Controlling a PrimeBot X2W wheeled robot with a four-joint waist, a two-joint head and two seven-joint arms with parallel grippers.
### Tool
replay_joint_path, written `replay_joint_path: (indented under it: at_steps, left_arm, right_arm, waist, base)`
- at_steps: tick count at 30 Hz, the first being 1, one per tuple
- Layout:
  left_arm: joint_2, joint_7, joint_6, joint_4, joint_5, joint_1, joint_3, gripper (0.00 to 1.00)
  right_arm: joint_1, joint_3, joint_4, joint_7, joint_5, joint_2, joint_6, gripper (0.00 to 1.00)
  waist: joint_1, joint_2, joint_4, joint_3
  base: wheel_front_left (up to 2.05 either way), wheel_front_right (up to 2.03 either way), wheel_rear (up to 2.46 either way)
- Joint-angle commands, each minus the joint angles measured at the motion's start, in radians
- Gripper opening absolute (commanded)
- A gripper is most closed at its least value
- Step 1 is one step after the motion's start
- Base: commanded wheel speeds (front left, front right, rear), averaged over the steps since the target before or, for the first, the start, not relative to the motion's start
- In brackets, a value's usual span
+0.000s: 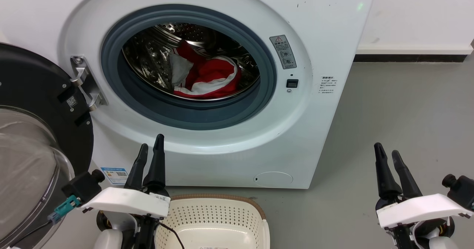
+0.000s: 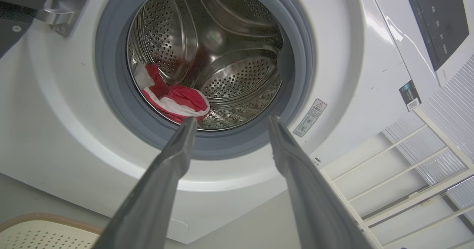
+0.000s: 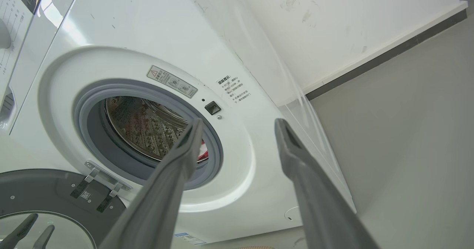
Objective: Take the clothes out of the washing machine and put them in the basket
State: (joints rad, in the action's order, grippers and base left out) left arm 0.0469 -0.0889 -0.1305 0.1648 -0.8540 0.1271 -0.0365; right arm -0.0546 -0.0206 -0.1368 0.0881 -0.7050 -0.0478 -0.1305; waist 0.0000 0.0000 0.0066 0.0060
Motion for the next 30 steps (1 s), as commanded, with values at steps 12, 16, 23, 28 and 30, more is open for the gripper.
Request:
replay_joint_path:
  at_steps: [12, 16, 23, 28, 30]
  left_arm:
    - [0.003, -0.041, 0.002, 0.004, 0.195, 0.03, -0.034, 1.0]
    - [0.003, -0.052, 0.007, 0.012, 0.251, 0.032, -0.044, 1.0]
    - [0.004, -0.071, 0.016, 0.03, 0.344, 0.035, -0.058, 1.0]
    - [0.004, -0.084, 0.021, 0.041, 0.402, 0.037, -0.068, 1.0]
    - [0.004, -0.088, 0.022, 0.044, 0.425, 0.038, -0.072, 1.0]
  right_arm:
    - [-0.006, 0.01, 0.001, 0.043, 0.197, -0.004, 0.0, 1.0]
    - [-0.006, 0.012, 0.002, 0.054, 0.252, -0.004, 0.0, 1.0]
    - [-0.008, 0.014, -0.009, 0.073, 0.341, -0.004, 0.0, 1.0]
    - [-0.009, 0.015, -0.018, 0.084, 0.398, -0.004, 0.0, 1.0]
    - [-0.01, 0.015, -0.021, 0.09, 0.421, -0.004, 0.0, 1.0]
  waist:
    - [0.0, 0.0, 0.002, -0.001]
    - [0.0, 0.0, 0.003, -0.001]
    - [0.0, 0.0, 0.005, -0.002]
    - [0.0, 0.0, 0.007, -0.003]
    - [0.0, 0.0, 0.008, -0.003]
  base:
    - [0.0, 0.0, 0.0]
    - [0.0, 0.0, 0.0]
    - [0.0, 0.0, 0.0]
    - [0.0, 0.0, 0.0]
    - [0.0, 0.0, 0.0]
